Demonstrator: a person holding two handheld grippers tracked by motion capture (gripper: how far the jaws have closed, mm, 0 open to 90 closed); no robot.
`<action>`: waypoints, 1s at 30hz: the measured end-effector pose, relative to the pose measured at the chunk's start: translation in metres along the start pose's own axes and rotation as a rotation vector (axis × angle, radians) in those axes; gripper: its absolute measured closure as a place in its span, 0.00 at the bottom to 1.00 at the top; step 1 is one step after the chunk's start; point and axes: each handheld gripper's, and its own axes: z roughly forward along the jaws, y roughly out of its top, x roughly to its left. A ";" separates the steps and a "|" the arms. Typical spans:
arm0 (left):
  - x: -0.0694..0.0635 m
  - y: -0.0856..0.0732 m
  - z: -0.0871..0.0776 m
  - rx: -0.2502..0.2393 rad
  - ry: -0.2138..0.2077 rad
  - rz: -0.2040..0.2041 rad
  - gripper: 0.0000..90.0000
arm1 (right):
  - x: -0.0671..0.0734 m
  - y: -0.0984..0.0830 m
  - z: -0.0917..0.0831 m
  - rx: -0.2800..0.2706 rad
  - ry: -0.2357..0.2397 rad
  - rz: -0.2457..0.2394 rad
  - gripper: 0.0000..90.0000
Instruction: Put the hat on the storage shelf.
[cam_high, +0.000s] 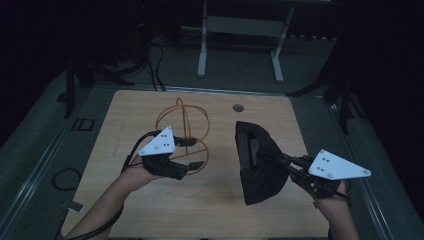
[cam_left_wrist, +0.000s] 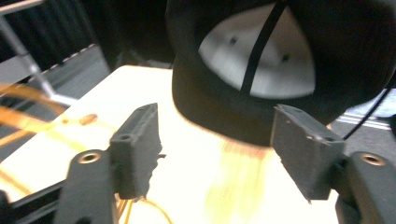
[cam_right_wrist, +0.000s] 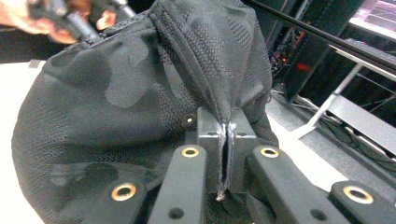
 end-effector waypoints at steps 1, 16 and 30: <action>0.000 -0.004 -0.002 0.009 0.013 -0.006 0.32 | -0.002 0.001 0.000 0.000 -0.007 0.004 0.97; -0.005 -0.068 -0.015 0.046 0.074 -0.141 0.11 | -0.018 0.010 0.008 -0.029 -0.045 0.047 0.97; -0.005 -0.136 -0.034 0.008 0.268 -0.229 0.06 | -0.037 0.025 0.020 -0.032 -0.075 0.056 0.97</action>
